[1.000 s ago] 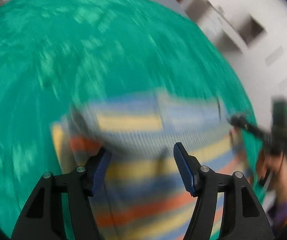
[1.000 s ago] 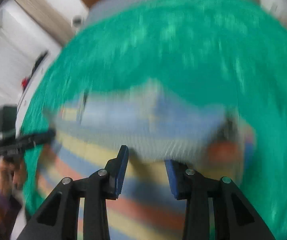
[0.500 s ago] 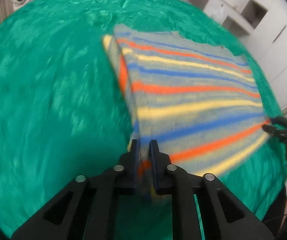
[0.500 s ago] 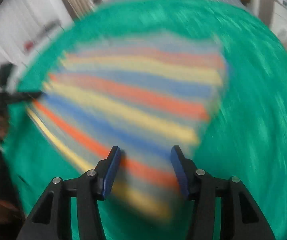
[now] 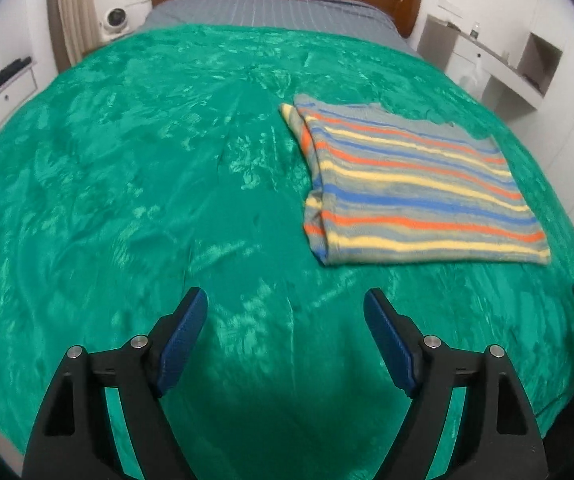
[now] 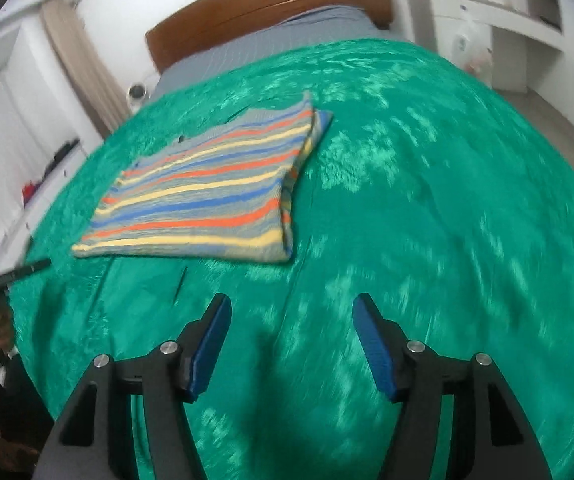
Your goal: Fold small clothes
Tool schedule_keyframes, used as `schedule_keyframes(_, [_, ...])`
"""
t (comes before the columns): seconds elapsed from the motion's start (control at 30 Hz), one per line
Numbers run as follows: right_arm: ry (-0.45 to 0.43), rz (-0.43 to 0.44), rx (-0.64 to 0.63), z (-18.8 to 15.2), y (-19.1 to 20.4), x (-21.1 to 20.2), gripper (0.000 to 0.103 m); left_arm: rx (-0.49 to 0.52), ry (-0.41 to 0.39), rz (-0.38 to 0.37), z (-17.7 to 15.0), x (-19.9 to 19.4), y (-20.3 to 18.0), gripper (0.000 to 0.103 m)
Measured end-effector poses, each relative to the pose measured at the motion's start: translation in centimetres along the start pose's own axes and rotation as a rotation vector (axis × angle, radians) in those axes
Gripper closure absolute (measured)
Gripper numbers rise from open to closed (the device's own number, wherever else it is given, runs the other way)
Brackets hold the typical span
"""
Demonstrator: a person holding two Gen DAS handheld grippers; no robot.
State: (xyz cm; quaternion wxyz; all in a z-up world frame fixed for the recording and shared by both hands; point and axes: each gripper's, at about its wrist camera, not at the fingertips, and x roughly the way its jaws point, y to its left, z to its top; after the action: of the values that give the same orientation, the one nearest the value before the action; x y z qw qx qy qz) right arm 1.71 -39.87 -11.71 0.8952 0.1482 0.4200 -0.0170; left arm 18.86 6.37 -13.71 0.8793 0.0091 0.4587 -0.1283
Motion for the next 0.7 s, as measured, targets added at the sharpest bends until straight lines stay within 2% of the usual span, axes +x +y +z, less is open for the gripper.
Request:
schedule_keyframes(0.1, [-0.024,-0.014,0.019,-0.7,-0.1,0.0,0.039,0.01,-0.012,0.021,-1.0,-0.2,-0.4,0.02])
schedule_keyframes(0.2, [-0.052,-0.033,0.03,-1.6,0.5,-0.1,0.034,0.038,-0.024,0.05,-1.6,-0.7,-1.1,0.02])
schedule_keyframes(0.43, [-0.132,-0.05,0.016,-2.9,1.6,-1.7,0.027,0.079,-0.063,0.09,-1.7,-1.9,-2.2,0.016])
schedule_keyframes(0.7, [-0.168,-0.038,0.004,-3.6,2.1,-2.8,0.027,0.102,-0.078,0.127,-1.4,-2.1,-3.3,0.015])
